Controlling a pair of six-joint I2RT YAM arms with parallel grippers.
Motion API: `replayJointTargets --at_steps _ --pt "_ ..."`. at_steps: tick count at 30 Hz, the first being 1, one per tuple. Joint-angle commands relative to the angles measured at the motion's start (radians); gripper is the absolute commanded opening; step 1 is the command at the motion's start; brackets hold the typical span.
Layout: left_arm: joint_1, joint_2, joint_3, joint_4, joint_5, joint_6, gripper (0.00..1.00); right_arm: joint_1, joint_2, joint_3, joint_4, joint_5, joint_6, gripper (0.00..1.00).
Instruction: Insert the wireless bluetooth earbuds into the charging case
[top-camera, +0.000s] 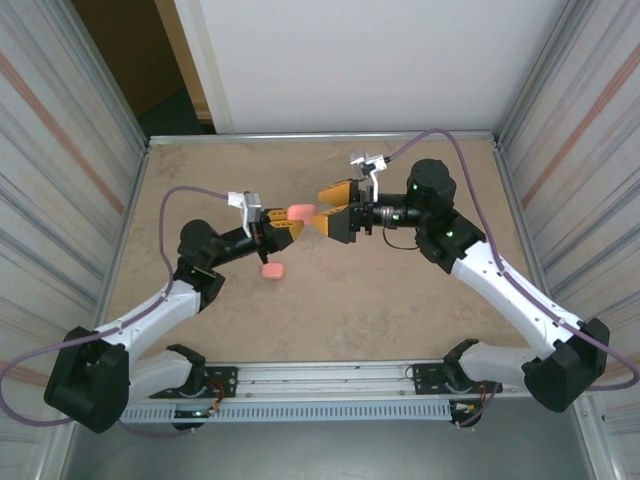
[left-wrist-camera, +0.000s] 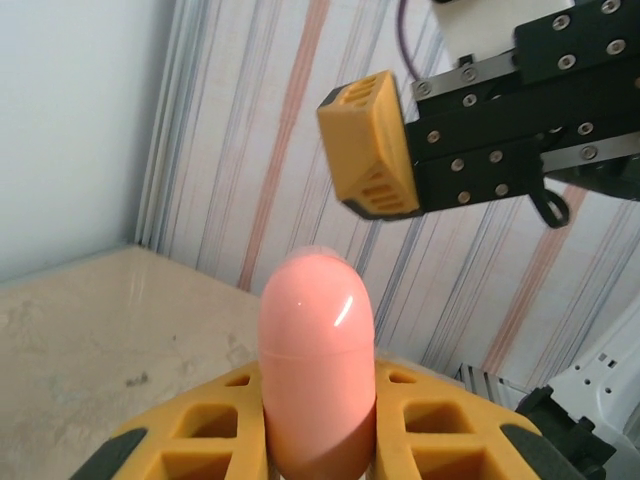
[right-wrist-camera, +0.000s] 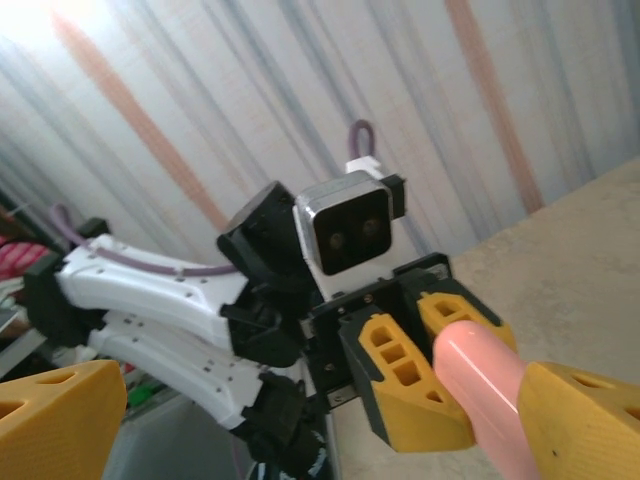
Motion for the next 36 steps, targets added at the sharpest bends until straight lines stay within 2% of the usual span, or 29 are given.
replayJointTargets --at_steps 1,8,13,22,28,36 --pt "0.001 0.023 0.052 -0.13 -0.058 0.035 0.0 -0.044 -0.027 -0.024 -0.081 0.099 -0.003 0.99" --pt "-0.004 0.103 0.091 -0.299 -0.156 0.019 0.0 -0.142 -0.046 -0.09 -0.164 0.241 0.073 0.99" --pt "-0.023 0.189 0.172 -0.53 -0.262 0.029 0.0 -0.193 -0.06 -0.149 -0.222 0.36 0.097 0.99" --pt "-0.042 0.418 0.314 -0.753 -0.335 -0.055 0.0 -0.234 -0.06 -0.198 -0.27 0.432 0.098 0.99" --pt "-0.058 0.569 0.403 -0.8 -0.315 -0.099 0.0 -0.237 -0.054 -0.206 -0.288 0.434 0.085 0.99" --pt "-0.072 0.669 0.468 -0.795 -0.34 -0.117 0.0 -0.257 -0.067 -0.213 -0.314 0.434 0.065 0.99"
